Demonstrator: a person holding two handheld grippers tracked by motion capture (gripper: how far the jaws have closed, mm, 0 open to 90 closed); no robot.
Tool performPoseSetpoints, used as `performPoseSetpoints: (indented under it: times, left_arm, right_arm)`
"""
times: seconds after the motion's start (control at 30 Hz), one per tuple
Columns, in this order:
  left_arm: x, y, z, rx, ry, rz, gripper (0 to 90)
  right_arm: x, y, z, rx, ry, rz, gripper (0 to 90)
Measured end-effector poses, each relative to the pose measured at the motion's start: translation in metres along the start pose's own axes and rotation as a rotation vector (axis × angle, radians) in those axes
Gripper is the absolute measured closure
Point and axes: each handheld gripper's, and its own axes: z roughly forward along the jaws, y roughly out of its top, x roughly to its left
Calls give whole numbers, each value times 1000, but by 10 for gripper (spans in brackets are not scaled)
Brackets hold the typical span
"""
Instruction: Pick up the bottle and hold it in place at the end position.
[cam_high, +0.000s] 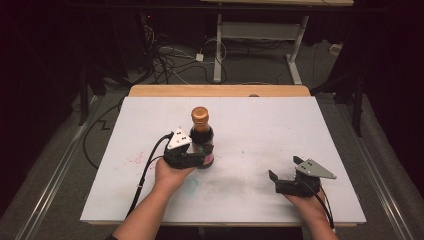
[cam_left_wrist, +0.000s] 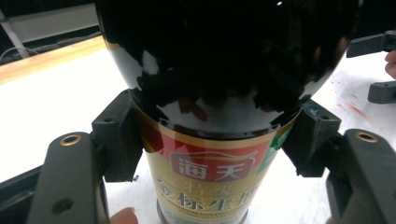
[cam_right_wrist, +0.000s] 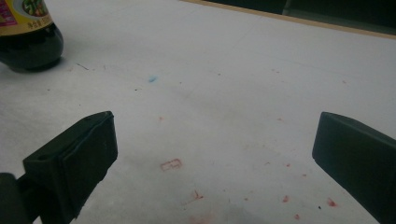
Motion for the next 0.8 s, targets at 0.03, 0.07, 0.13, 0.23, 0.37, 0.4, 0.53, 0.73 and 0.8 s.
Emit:
performPoseSetpoints:
  times: [0.03,0.07,0.13,0.23,0.37,0.4,0.53,0.73,0.8]
  left_arm:
    - [-2,1,1,8,-14,2,298]
    - [-1,3,3,19,-19,25,298]
    - [-2,5,8,20,-26,19,297]
    - [-4,7,17,23,-31,14,297]
    - [-1,9,31,29,-36,13,296]
    - [0,9,35,28,-36,14,296]
    - [0,8,49,28,-40,28,296]
    - [1,6,65,61,-45,32,295]
    - [3,6,71,37,-35,25,295]
  right_arm:
    - [0,0,0,0,0,0,9]
    - [0,0,0,0,0,0,9]
    - [0,0,0,-2,1,-1,9]
    - [0,0,0,-3,1,-1,9]
    - [0,0,0,-2,2,-4,9]
    - [1,0,0,1,1,-1,9]
    - [0,0,0,-3,3,-3,9]
    - [-1,0,0,-4,7,-1,9]
    - [-1,0,0,-5,8,0,9]
